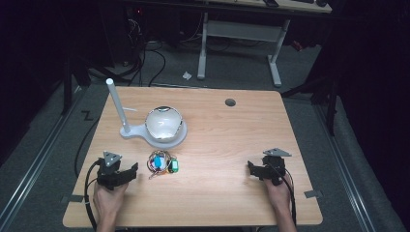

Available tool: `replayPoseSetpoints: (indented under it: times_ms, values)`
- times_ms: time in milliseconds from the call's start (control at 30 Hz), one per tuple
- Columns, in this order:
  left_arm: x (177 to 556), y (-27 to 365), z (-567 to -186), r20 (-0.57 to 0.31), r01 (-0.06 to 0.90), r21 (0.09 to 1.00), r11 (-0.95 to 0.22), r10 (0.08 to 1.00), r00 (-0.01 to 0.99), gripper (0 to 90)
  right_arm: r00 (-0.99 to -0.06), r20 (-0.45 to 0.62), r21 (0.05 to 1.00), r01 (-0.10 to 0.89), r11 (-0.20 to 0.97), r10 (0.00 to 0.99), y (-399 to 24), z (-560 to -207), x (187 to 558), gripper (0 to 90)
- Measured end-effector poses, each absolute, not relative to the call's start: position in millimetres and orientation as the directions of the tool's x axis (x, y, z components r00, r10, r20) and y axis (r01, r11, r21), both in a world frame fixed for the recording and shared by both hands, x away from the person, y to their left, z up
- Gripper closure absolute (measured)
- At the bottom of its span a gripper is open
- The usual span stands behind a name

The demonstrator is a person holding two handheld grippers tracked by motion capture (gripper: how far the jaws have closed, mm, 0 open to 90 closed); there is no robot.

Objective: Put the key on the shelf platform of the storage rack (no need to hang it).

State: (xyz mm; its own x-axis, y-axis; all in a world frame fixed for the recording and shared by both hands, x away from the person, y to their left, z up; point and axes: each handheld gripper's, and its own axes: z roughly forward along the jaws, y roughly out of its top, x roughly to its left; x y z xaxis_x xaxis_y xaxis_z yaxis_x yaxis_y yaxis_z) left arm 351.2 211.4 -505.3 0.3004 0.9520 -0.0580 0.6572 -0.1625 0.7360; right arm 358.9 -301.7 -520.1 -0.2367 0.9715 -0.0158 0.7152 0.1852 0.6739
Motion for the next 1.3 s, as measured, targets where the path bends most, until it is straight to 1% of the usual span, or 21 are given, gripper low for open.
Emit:
replayPoseSetpoints:
  times_ms: [633,1300]
  values:
    - [349,184,-482,-0.079,0.633,0.741,-0.224,0.907,0.413,27.0,-0.237,-0.016,0.674,0.715,0.185,0.971,-302,-520,359,15.6]
    - [359,144,-477,-0.077,0.622,0.72,-0.308,0.855,0.512,27.9,-0.236,-0.016,0.674,0.715,0.185,0.972,-302,-520,359,15.6]
